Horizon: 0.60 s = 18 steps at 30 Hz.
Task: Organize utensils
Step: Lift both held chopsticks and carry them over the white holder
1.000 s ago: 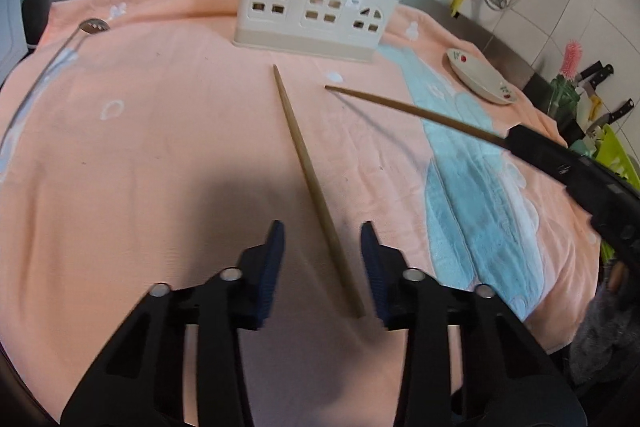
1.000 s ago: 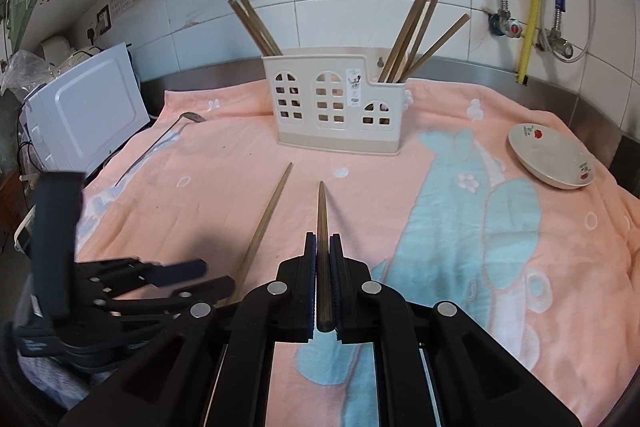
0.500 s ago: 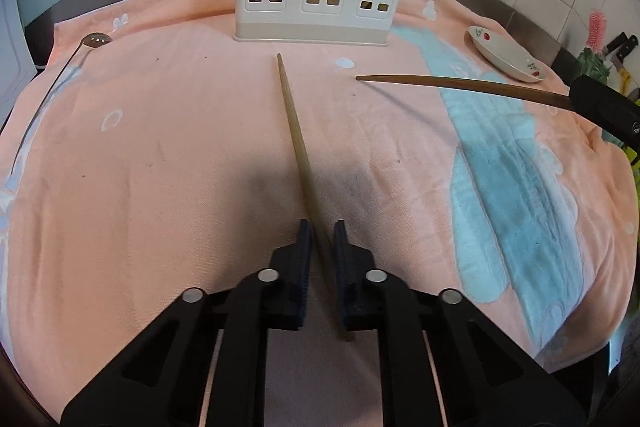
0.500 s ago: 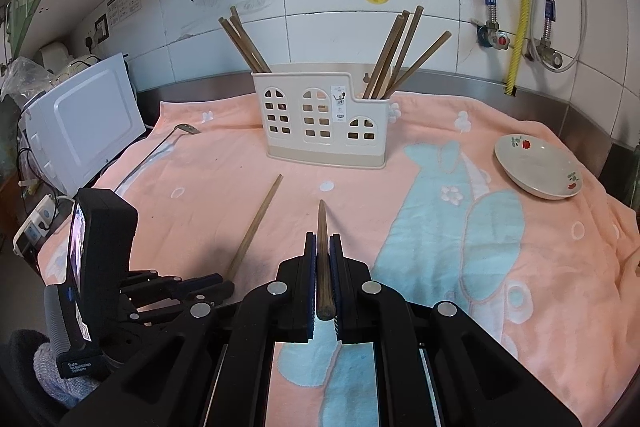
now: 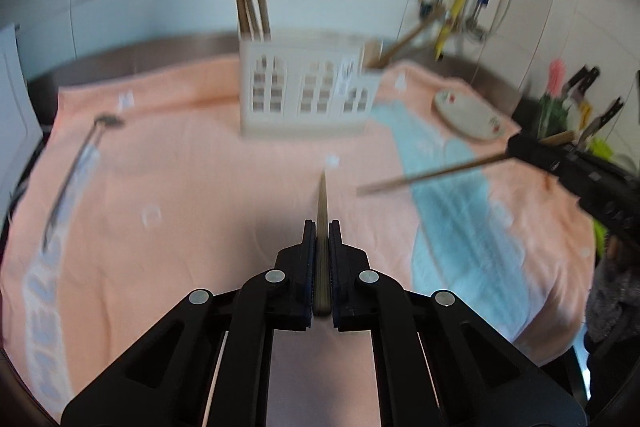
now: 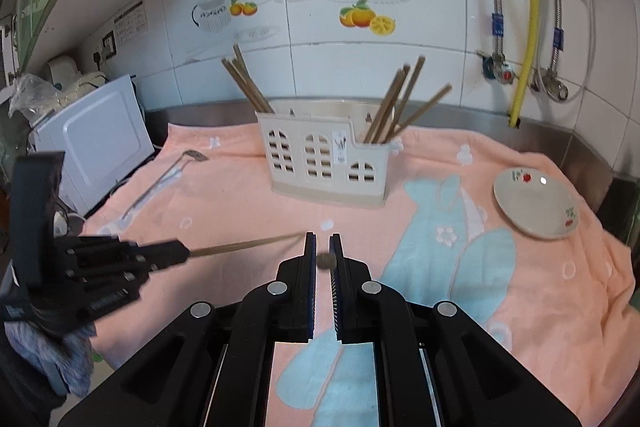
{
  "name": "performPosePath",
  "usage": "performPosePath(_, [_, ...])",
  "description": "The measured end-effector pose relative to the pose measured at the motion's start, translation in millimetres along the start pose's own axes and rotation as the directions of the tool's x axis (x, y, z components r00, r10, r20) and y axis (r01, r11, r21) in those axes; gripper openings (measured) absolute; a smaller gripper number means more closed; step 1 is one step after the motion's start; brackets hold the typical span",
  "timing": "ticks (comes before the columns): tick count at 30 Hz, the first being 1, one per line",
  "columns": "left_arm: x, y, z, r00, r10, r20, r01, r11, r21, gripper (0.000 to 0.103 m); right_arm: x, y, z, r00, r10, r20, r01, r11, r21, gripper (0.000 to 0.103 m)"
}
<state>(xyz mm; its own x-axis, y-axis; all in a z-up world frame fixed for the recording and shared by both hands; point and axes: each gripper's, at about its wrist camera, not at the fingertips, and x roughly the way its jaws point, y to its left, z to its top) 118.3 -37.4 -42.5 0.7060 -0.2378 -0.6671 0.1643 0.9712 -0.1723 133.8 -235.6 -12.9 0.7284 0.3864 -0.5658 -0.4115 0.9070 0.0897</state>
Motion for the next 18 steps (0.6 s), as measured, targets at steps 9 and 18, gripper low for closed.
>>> performPosePath(9, [-13,6,60,0.998,-0.023,0.059,0.021,0.999,0.027,0.005,-9,-6,58,0.999,0.054,-0.006,-0.054,0.998,-0.024,0.007])
performPosePath(18, [-29,-9,125,0.991,-0.030,0.134,0.017,0.995,0.097,0.005,-15,-20,113,0.997,0.072,0.019,-0.071,0.997,-0.024,0.007])
